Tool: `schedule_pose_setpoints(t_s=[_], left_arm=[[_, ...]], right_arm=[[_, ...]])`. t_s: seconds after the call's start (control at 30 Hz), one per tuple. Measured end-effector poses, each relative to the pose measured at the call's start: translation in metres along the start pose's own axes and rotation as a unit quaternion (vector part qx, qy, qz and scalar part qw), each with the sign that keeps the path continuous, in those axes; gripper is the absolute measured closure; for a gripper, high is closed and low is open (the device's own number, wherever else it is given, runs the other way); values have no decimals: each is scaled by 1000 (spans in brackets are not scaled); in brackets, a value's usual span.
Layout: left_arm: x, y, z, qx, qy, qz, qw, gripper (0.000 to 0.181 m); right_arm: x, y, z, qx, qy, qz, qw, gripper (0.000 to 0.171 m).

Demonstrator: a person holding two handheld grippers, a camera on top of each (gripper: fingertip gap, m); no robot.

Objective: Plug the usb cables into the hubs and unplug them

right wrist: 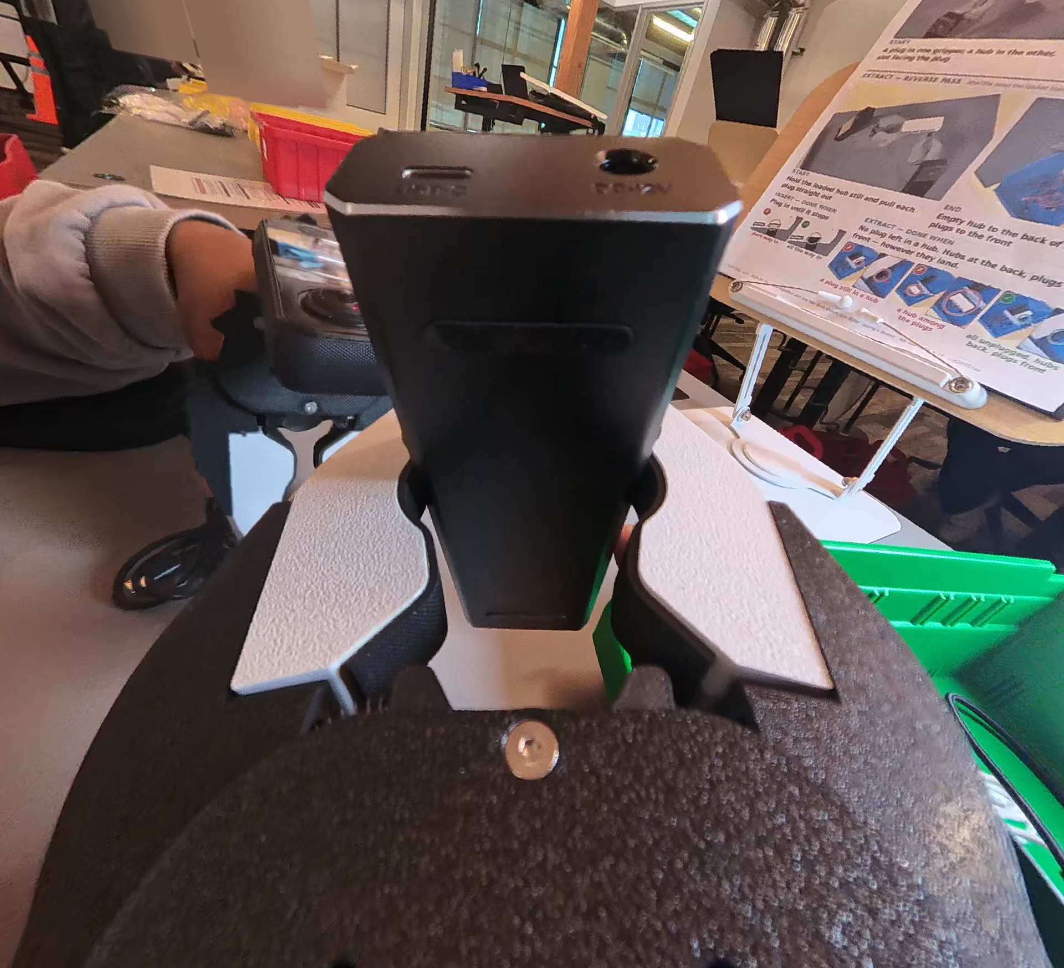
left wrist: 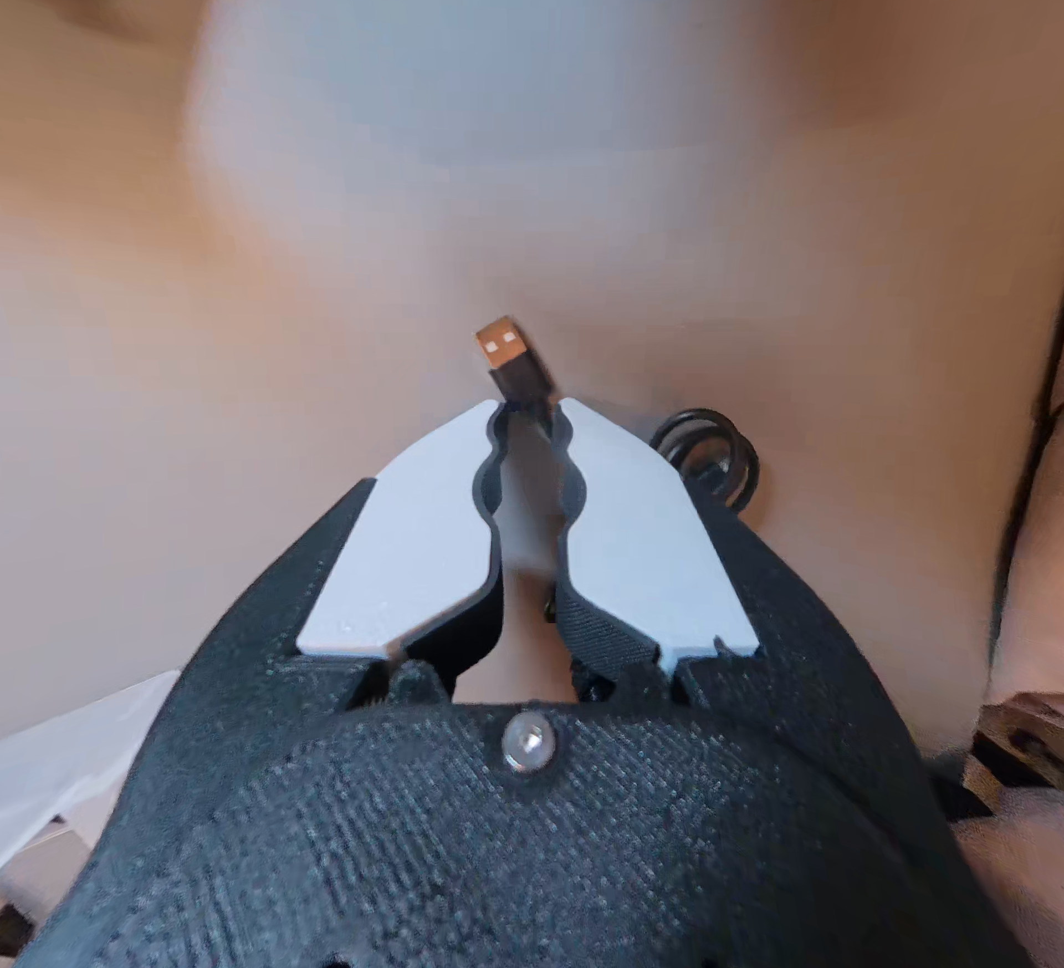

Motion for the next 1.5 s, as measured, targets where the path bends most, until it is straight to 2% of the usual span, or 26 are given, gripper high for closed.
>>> schedule_pose_setpoints(t_s=[0.03,0.2,0.27,0.43,0.6,0.73,0.93,1.0,1.13,1.3,1.37,1.4,1.5], left_arm=[[1,0,1,5,0,8,1000,169],[3,-2,2,13,2,61,998,169],[1,-1,1,-7,13,73,997,169],[-2,5,-20,-100,114,97,984,170],[11,16,-37,-160,211,107,958,170],[15,17,-36,-160,227,113,954,170],[15,15,-37,-159,234,106,953,170],[16,13,-37,-152,239,104,953,169],[33,6,-44,-108,290,83,947,137],[72,11,-46,-10,369,118,922,106],[84,11,-45,41,391,140,909,109],[87,12,-45,51,392,148,906,117],[84,12,-51,49,387,157,907,118]], right_arm=[[1,0,0,2,4,0,1000,100],[2,-6,-1,30,15,3,999,100],[4,-9,-1,45,21,3,999,100],[14,-19,-4,98,58,45,992,100],[19,-39,-4,195,81,123,970,101],[21,-55,-2,244,78,146,956,101],[12,-61,0,253,45,135,957,101],[10,-61,0,254,40,138,956,101],[14,-59,-1,248,56,144,956,101],[29,-44,-4,198,126,159,959,100],[32,-39,-5,181,140,157,961,101],[33,-37,-6,178,142,154,961,101],[35,-41,-5,178,126,130,967,101]])
Point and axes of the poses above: each gripper's, where its closed fingertips meet, z out along the fingers, x out of its top, y = z × x across the jaws, the point moved 5 cm from there along -z, back along the fingers, and after that the axes turned 9 degrees about y, right-handed, at the moved point
